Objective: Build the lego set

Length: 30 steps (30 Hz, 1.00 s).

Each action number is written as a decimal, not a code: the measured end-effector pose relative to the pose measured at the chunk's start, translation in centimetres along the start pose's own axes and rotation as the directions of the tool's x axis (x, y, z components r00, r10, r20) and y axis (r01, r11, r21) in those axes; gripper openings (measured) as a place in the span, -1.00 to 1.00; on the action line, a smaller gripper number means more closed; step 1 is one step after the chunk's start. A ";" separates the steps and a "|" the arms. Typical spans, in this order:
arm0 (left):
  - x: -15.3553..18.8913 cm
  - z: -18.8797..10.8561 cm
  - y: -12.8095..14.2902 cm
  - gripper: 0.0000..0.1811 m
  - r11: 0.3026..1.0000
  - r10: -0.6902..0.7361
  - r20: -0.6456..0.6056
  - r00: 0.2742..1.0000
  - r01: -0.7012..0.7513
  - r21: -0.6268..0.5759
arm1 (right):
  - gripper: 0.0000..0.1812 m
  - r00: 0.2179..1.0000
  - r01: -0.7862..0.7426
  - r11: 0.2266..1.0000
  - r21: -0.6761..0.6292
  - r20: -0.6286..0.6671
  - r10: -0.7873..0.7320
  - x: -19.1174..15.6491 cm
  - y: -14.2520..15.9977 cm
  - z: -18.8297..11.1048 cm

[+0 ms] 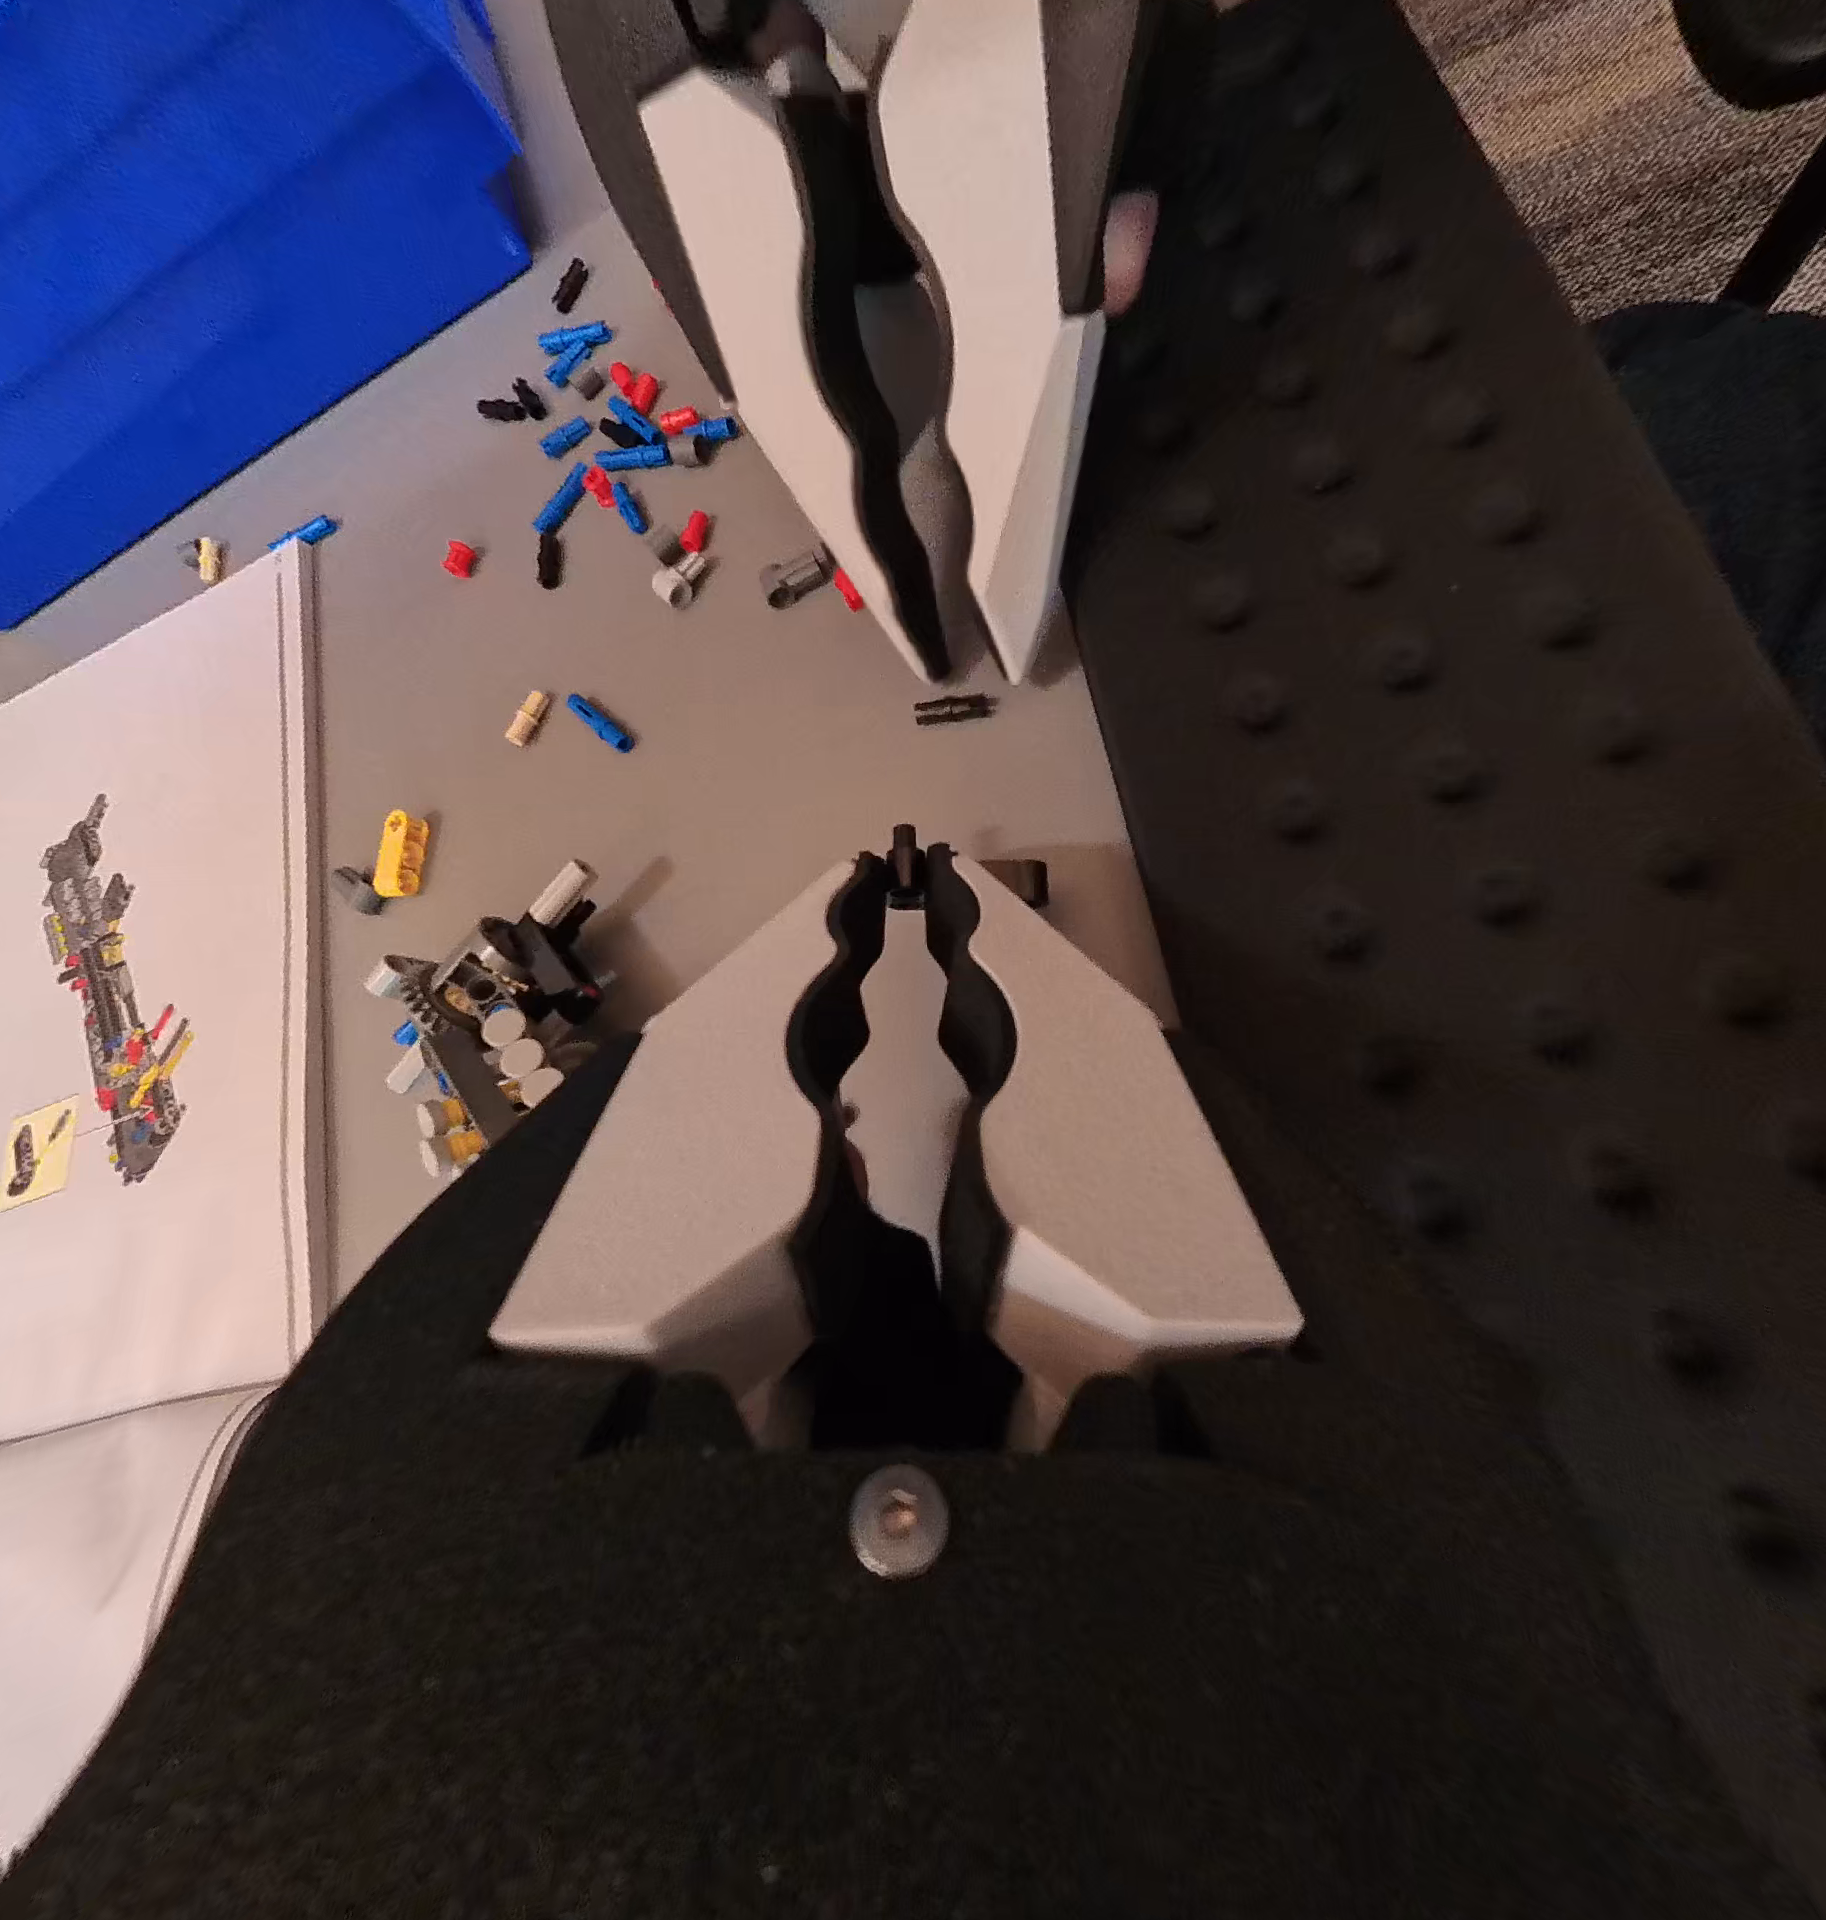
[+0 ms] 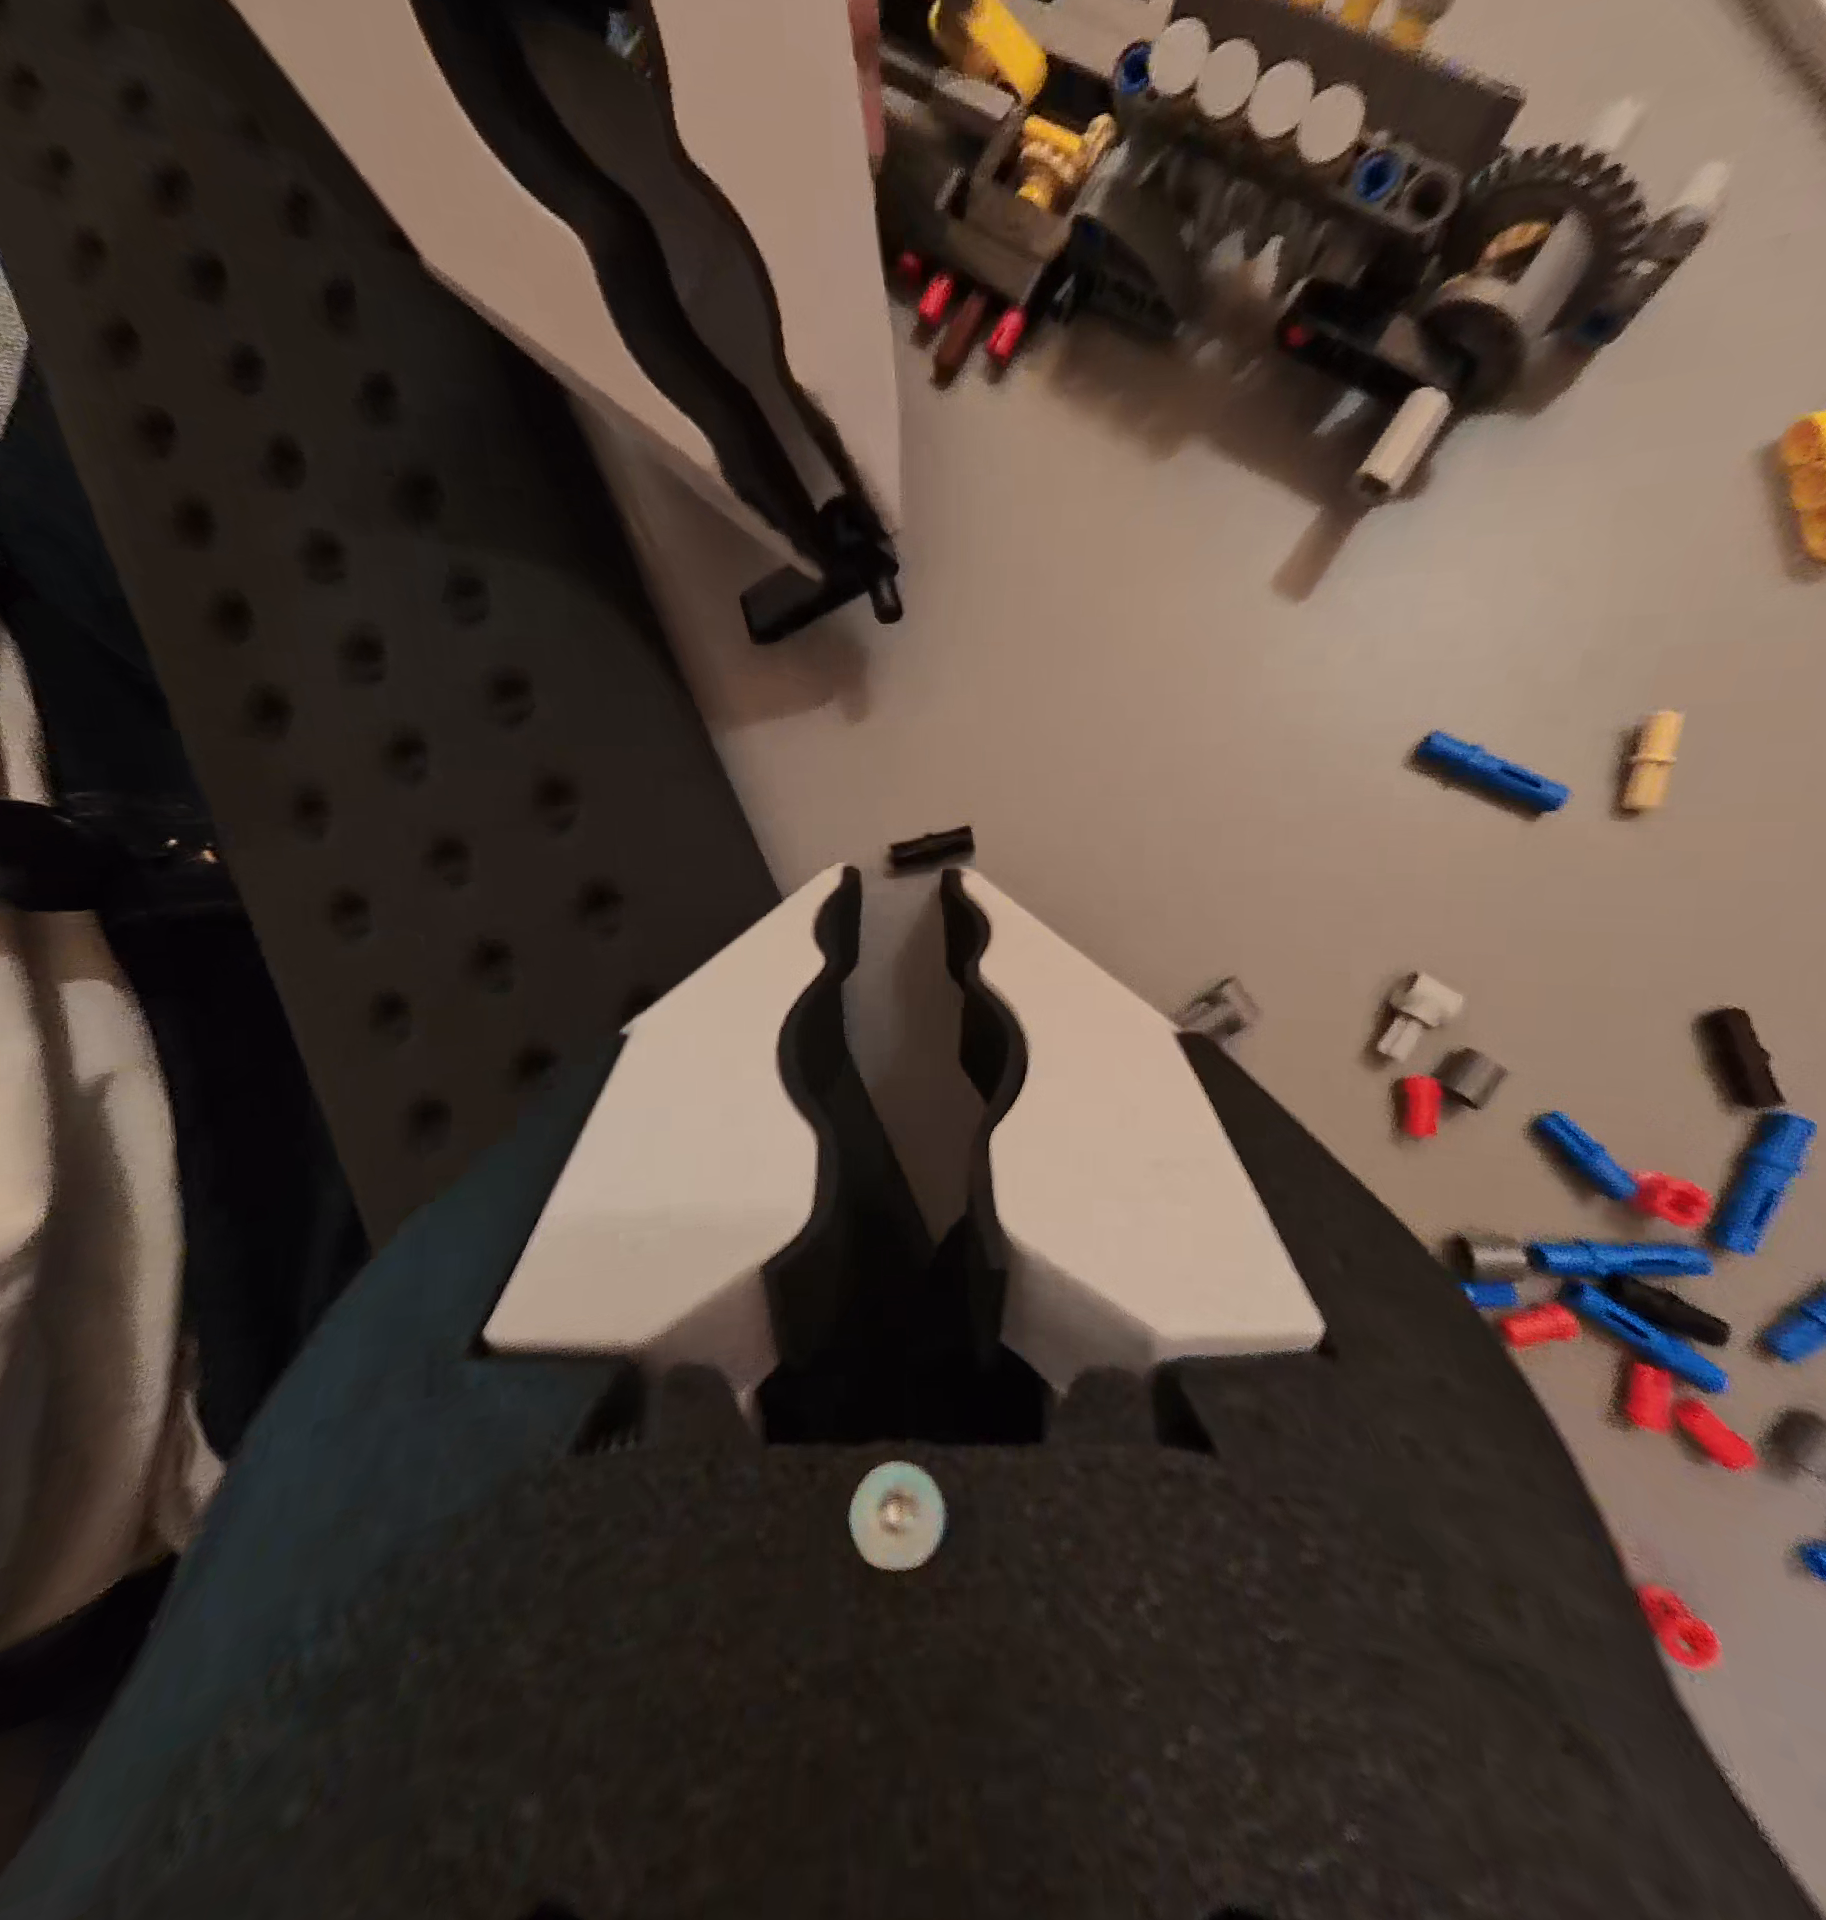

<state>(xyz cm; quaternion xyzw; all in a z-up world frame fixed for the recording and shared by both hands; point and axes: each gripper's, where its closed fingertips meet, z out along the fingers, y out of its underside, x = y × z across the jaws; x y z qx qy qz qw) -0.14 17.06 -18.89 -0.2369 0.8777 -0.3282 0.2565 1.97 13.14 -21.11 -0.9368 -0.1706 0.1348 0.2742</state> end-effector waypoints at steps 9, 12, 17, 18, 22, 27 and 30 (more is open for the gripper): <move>0.4 0.2 0.4 -0.93 1.000 0.012 -0.015 1.000 -0.012 -0.023 | -0.87 0.989 0.111 0.994 0.002 -0.093 -0.111 0.4 -1.3 1.1; 0.0 0.1 0.6 -0.93 1.000 0.003 -0.006 1.000 -0.003 -0.024 | -0.84 0.980 0.150 0.989 0.016 -0.134 -0.147 0.6 -1.5 0.4; -0.6 -0.3 0.5 -0.93 1.000 0.003 0.018 1.000 -0.003 -0.014 | -0.88 0.984 0.143 0.989 0.024 -0.111 -0.139 0.6 -0.7 0.0; -0.8 -0.4 0.4 -0.93 1.000 0.001 0.021 1.000 -0.001 -0.010 | -0.88 0.986 0.137 0.990 0.035 -0.097 -0.133 0.4 -0.8 0.1; -1.3 -0.7 0.4 -0.93 1.000 -0.024 0.029 0.999 0.023 0.009 | -0.91 0.990 0.120 0.992 0.030 -0.079 -0.117 0.6 -0.5 0.5; -1.8 -1.0 0.2 -0.93 0.999 -0.030 0.045 0.999 0.029 0.027 | -0.96 0.988 0.144 0.989 -0.016 -0.062 -0.144 0.7 -0.6 0.6; -2.1 -1.3 -0.1 -0.93 0.999 -0.028 0.059 0.998 0.026 0.041 | -0.96 0.981 0.170 0.981 -0.092 -0.074 -0.177 1.5 -0.3 -0.4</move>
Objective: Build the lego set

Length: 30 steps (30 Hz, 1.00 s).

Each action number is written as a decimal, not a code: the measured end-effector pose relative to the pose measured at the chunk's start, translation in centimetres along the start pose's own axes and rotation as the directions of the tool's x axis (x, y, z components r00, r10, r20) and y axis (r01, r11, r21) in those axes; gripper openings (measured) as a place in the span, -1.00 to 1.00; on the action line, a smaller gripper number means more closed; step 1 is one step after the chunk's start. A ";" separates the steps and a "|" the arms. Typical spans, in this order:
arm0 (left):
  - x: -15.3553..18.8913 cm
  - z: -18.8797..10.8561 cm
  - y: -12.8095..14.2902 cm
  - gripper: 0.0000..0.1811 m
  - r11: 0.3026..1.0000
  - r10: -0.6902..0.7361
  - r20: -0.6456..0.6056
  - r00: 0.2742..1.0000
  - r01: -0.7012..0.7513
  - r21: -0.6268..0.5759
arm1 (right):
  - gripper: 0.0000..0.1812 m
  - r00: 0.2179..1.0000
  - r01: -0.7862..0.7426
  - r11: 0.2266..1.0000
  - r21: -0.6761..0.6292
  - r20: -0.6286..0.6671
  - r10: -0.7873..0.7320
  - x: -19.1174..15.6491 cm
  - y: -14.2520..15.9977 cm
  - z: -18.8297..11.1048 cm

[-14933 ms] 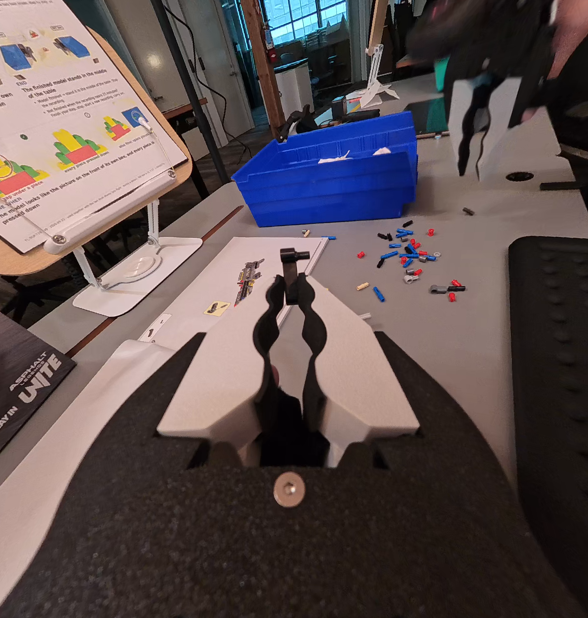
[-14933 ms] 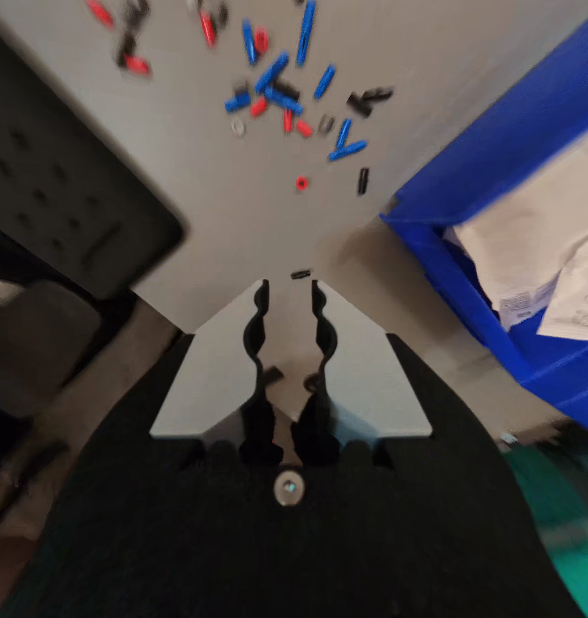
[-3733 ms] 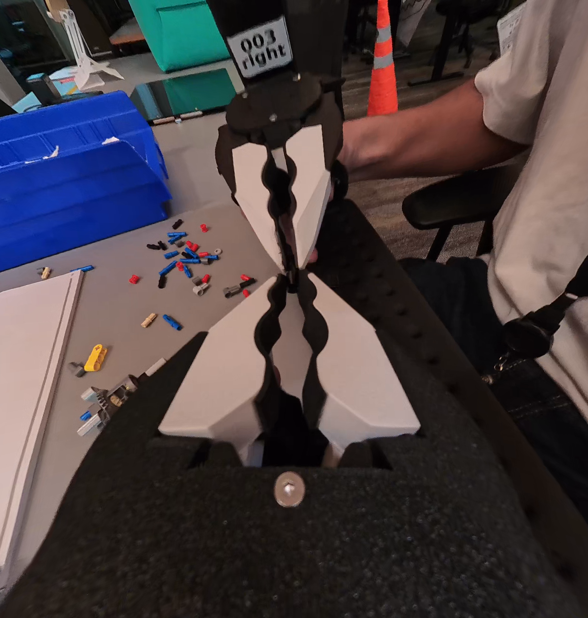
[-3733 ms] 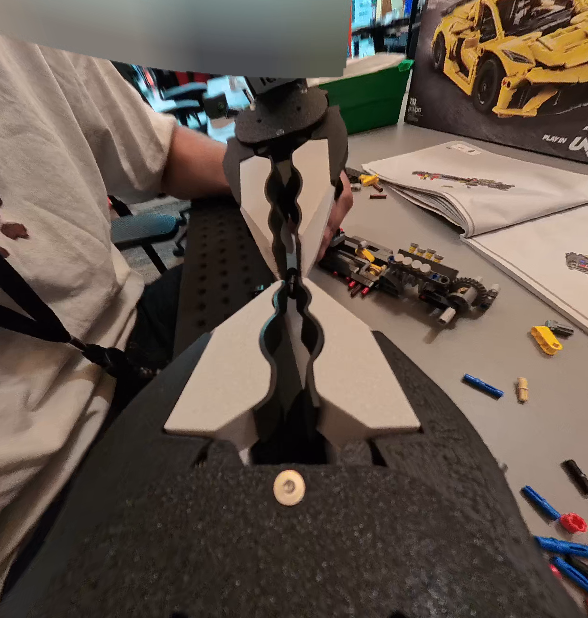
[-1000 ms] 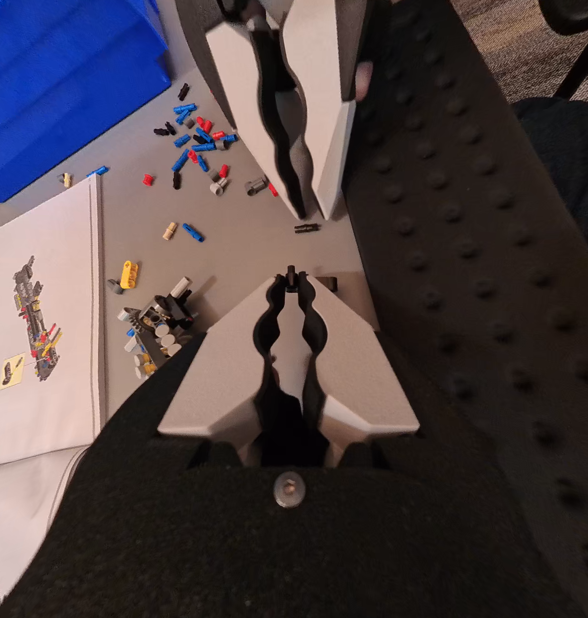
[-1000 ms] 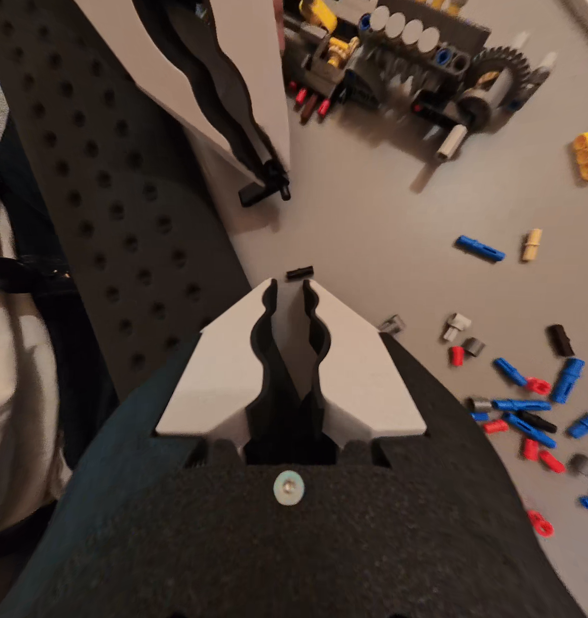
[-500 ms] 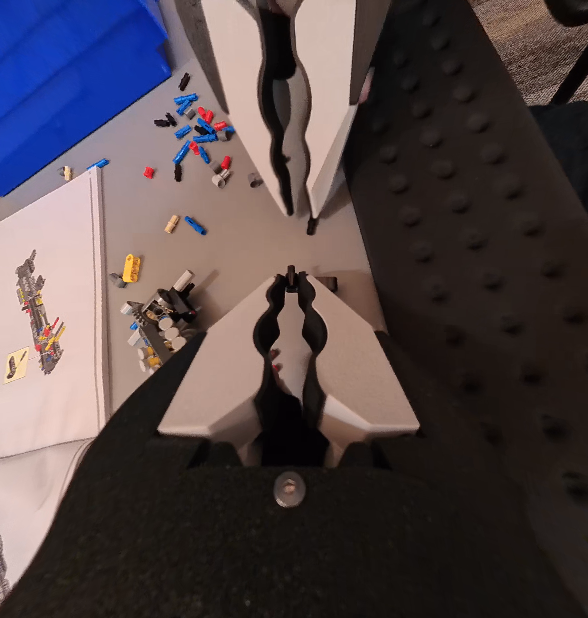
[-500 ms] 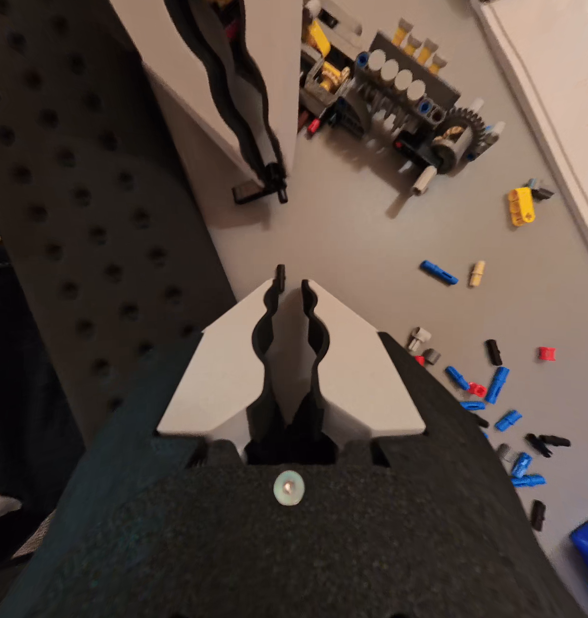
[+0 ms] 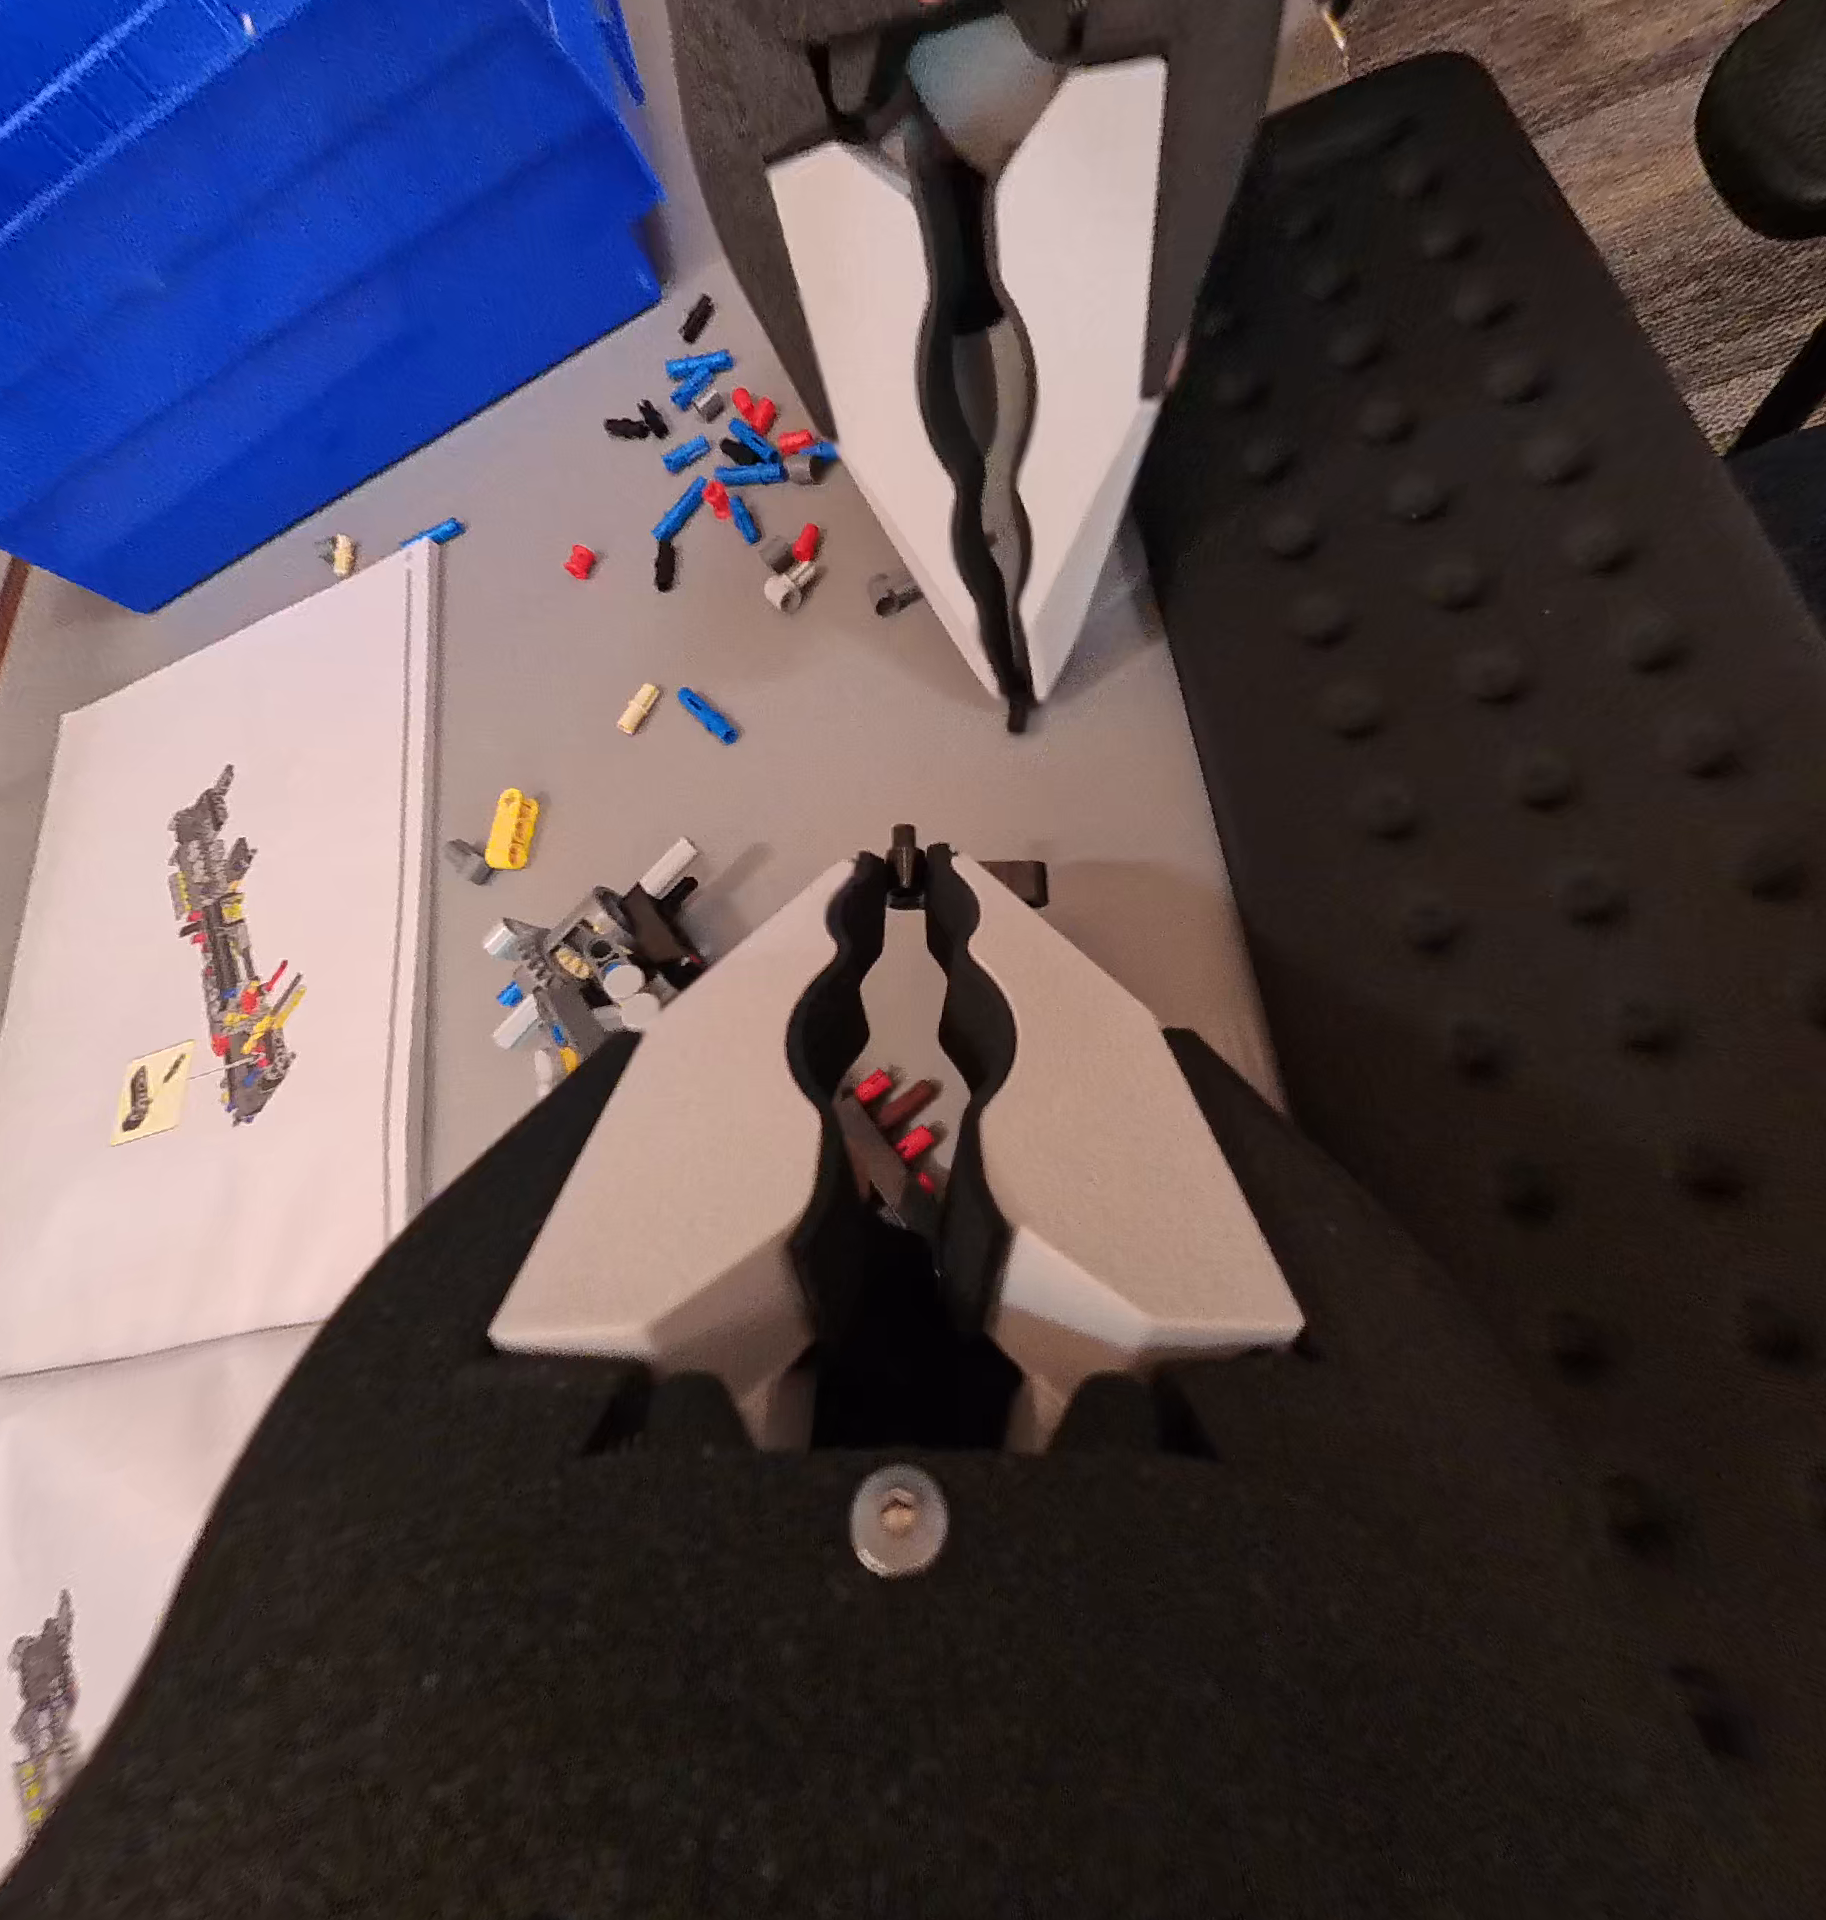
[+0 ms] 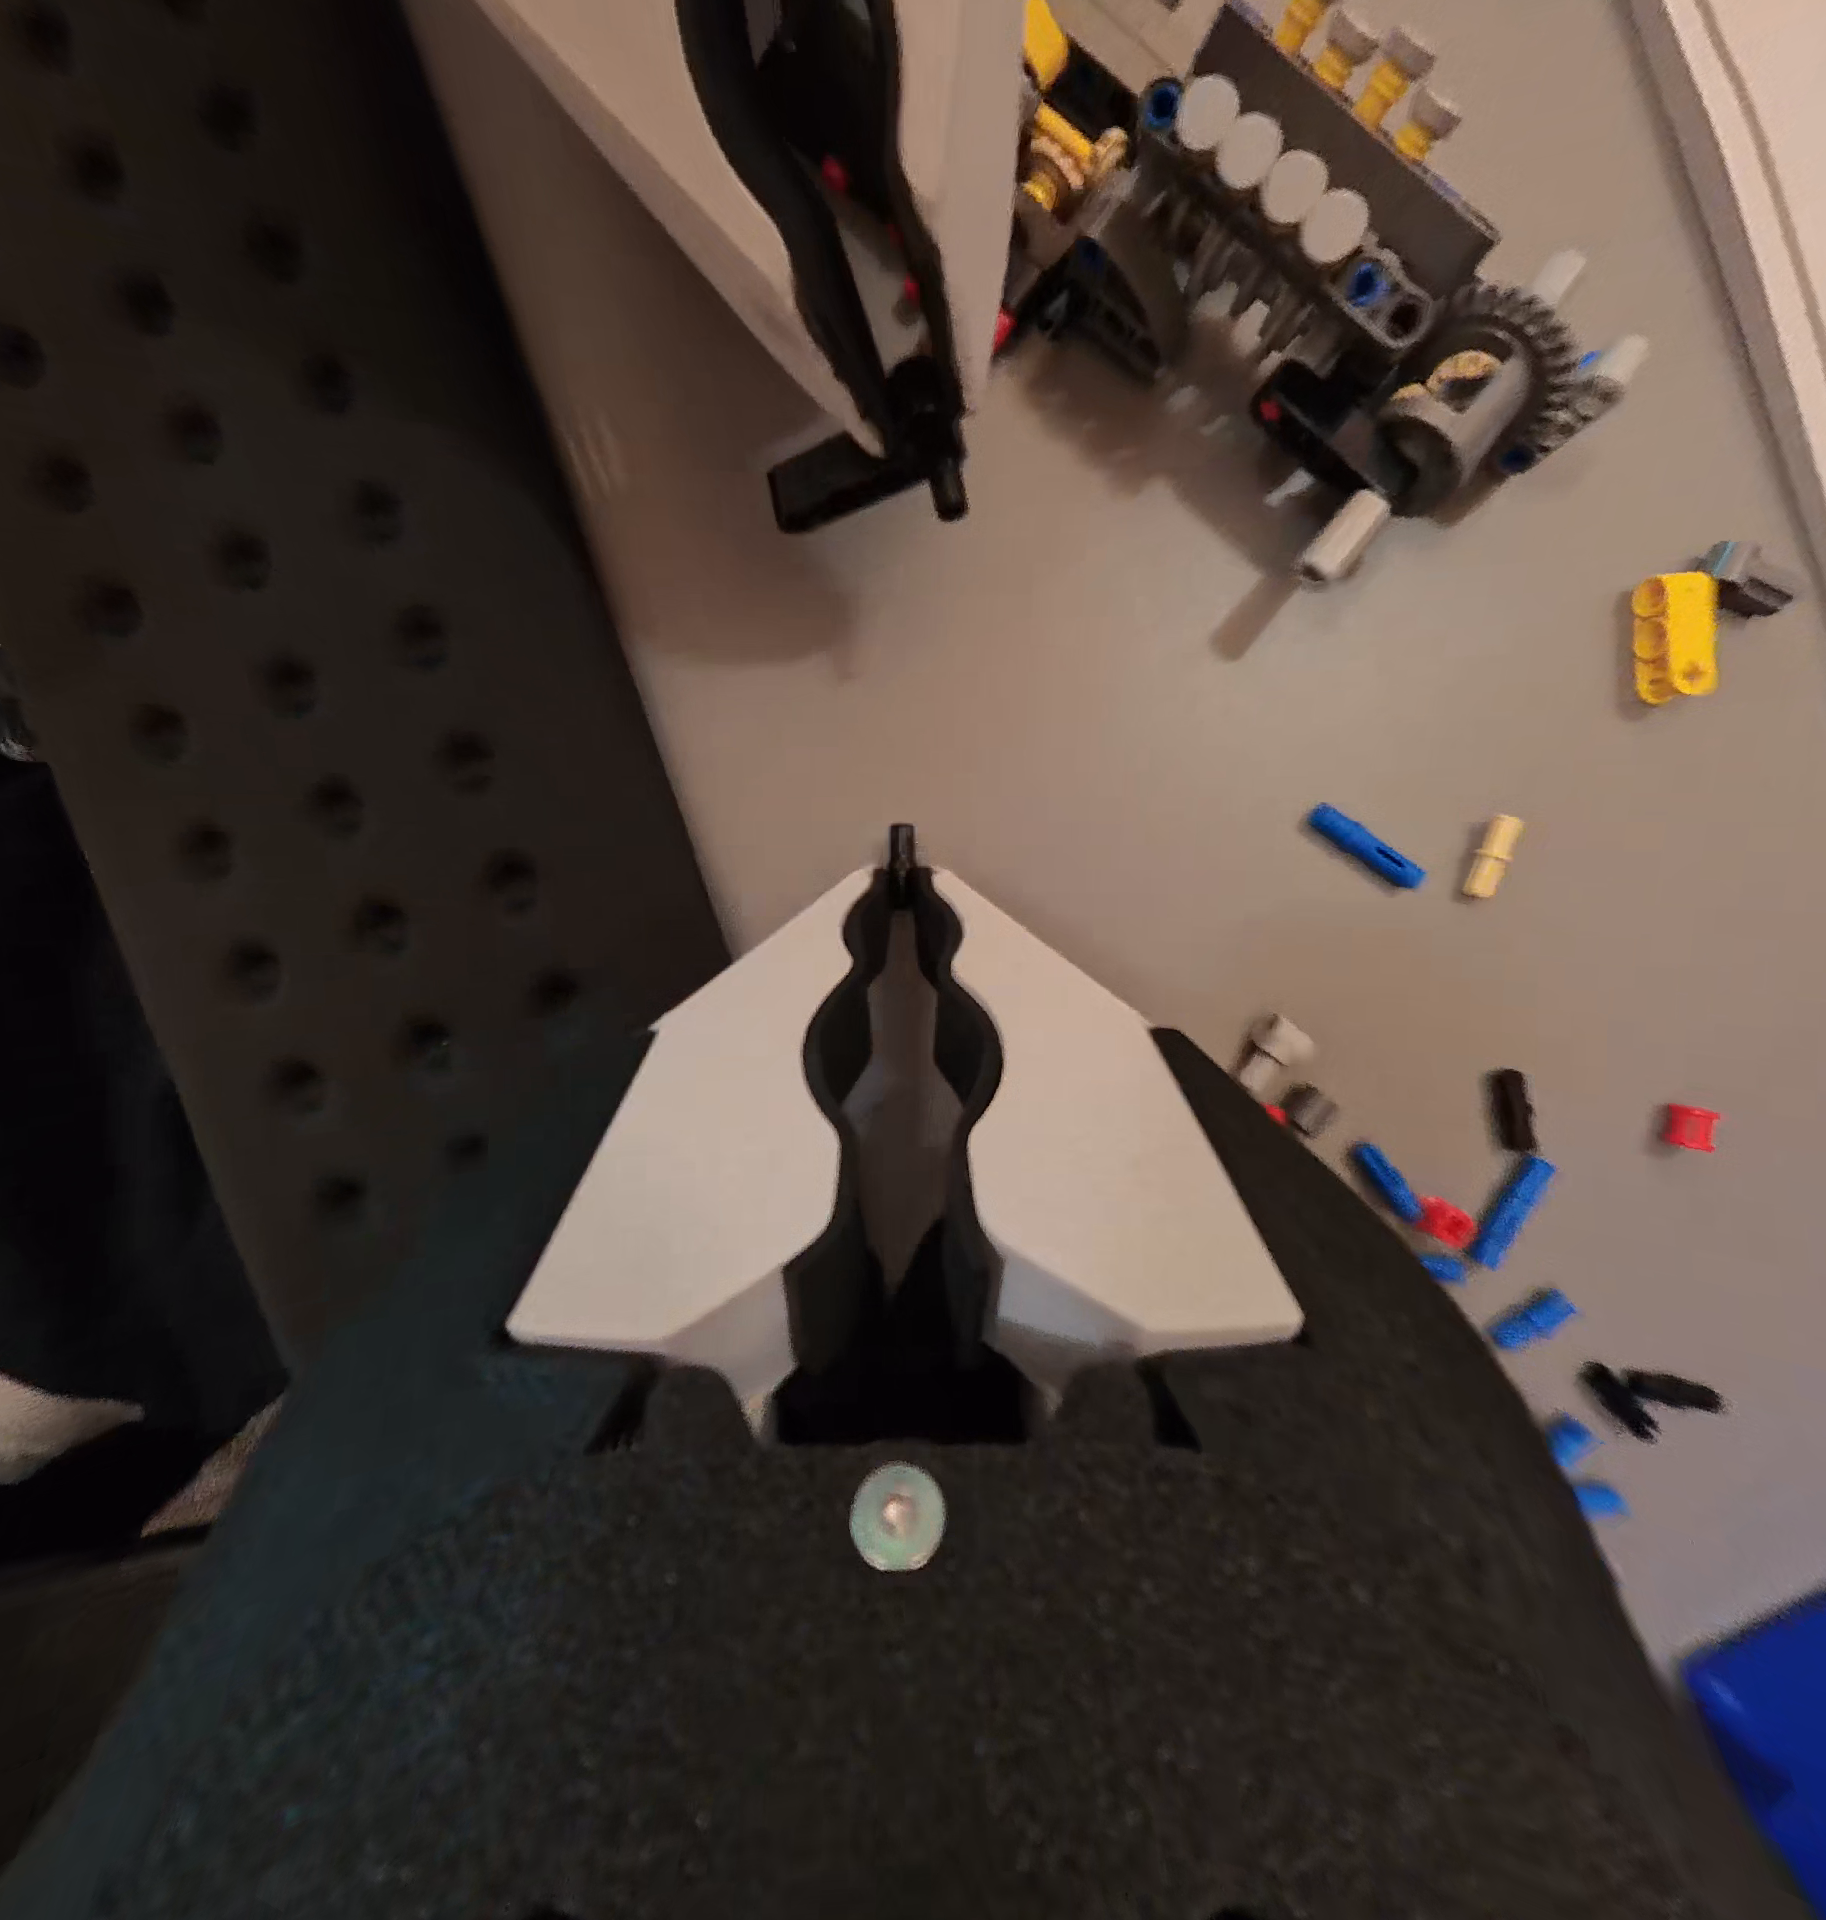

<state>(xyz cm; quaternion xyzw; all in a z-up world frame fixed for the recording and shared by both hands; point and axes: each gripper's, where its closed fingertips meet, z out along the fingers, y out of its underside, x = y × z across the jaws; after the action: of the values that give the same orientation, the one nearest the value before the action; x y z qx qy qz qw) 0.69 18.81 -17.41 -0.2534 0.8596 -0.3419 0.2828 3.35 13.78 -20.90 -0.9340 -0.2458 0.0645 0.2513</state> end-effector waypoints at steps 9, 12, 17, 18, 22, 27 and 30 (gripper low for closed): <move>-1.3 -1.4 -3.2 -0.93 0.980 -0.082 0.045 0.996 0.073 0.186 | -0.96 0.972 -0.232 0.771 0.594 0.116 0.203 0.1 -10.8 -6.7; -1.9 -2.6 -4.4 -0.93 0.958 -0.123 0.050 0.991 0.106 0.267 | -0.96 0.948 -0.293 0.665 0.687 0.121 0.293 0.8 -10.6 -5.8; -2.5 -2.6 -4.0 -0.93 0.965 -0.116 0.086 0.990 0.092 0.246 | -0.96 0.944 -0.242 0.652 0.719 0.019 0.329 1.1 -9.4 -5.1; -2.5 -2.4 -3.8 -0.93 0.967 -0.113 0.087 0.990 0.089 0.239 | -0.96 0.943 -0.238 0.654 0.718 0.010 0.333 1.1 -9.3 -4.9; -2.4 -2.0 -3.5 -0.93 0.968 -0.117 0.080 0.990 0.096 0.232 | -0.96 0.939 -0.277 0.649 0.708 0.056 0.340 1.2 -9.1 -4.5; -2.0 -1.4 -2.8 -0.93 0.986 -0.040 0.117 0.992 0.020 0.166 | -0.96 0.939 -0.321 0.711 0.625 0.114 0.323 1.0 -8.5 -3.5; -1.9 -1.0 -2.6 -0.93 0.989 -0.020 0.131 0.991 0.000 0.146 | -0.96 0.945 -0.307 0.752 0.584 0.095 0.311 1.1 -8.1 -3.3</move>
<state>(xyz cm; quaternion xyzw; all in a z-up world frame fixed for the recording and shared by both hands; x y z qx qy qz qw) 2.01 18.78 -14.30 -0.2584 0.8103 -0.3878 0.3553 1.63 18.97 -13.94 -0.8367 -0.0547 0.1747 0.5162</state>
